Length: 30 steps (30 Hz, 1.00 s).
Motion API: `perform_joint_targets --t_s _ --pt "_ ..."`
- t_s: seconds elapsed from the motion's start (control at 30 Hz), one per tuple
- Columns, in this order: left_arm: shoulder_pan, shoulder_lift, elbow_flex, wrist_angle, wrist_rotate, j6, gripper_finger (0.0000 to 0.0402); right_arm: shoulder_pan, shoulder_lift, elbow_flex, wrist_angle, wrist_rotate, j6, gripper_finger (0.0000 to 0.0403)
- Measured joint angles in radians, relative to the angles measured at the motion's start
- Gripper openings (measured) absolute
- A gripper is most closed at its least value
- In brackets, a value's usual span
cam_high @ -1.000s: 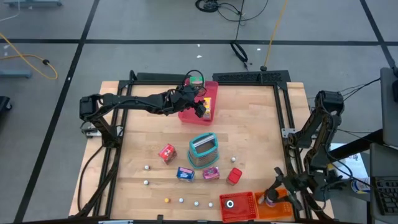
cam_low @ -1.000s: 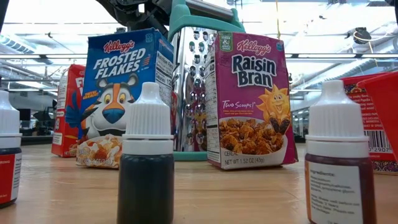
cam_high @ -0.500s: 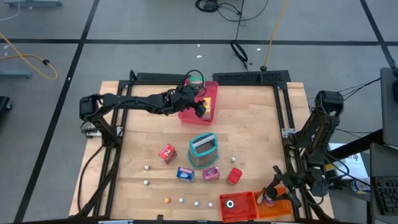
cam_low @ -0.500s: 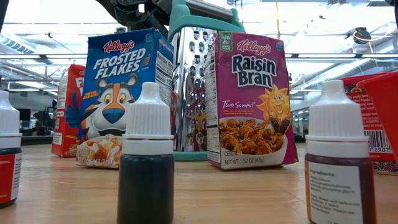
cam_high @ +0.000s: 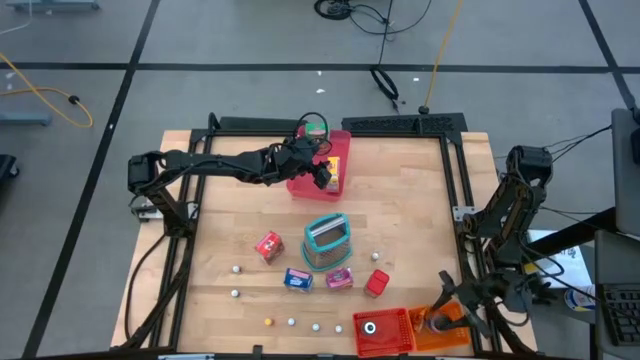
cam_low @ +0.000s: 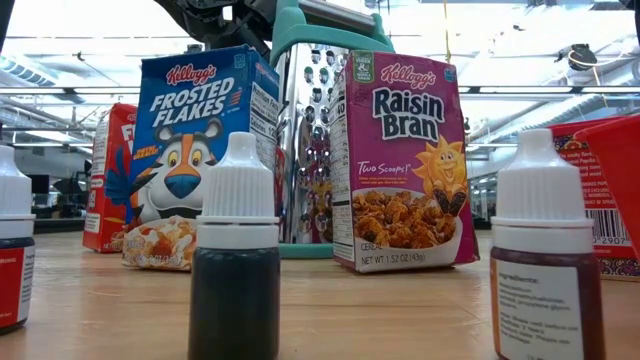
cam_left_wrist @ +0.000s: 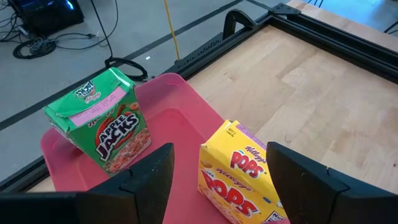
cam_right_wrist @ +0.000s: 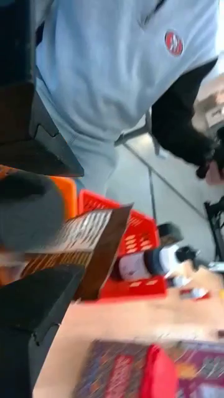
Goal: Pick & Place Kitchen Items
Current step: Put the purple seasoning bottle into the orange bin, then put the red seasoning can into the orange bin
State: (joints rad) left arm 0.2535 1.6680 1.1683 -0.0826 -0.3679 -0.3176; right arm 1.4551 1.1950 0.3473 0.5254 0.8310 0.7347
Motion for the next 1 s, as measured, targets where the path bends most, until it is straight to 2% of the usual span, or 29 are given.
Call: perform_joint_targets --t_s 0.3,0.63,1.0 --pt "0.000 0.000 0.000 0.000 0.000 0.000 0.0257 0.000 -0.026 0.000 0.031 -0.017 -0.074 0.0209" --pt "0.000 0.000 0.000 0.000 0.000 0.000 0.0257 -0.001 -0.161 0.000 0.032 -0.011 -0.276 0.0198" --pt "0.000 0.000 0.000 0.000 0.001 0.008 0.0257 -0.011 -0.319 0.000 0.024 0.247 -0.512 0.0196"
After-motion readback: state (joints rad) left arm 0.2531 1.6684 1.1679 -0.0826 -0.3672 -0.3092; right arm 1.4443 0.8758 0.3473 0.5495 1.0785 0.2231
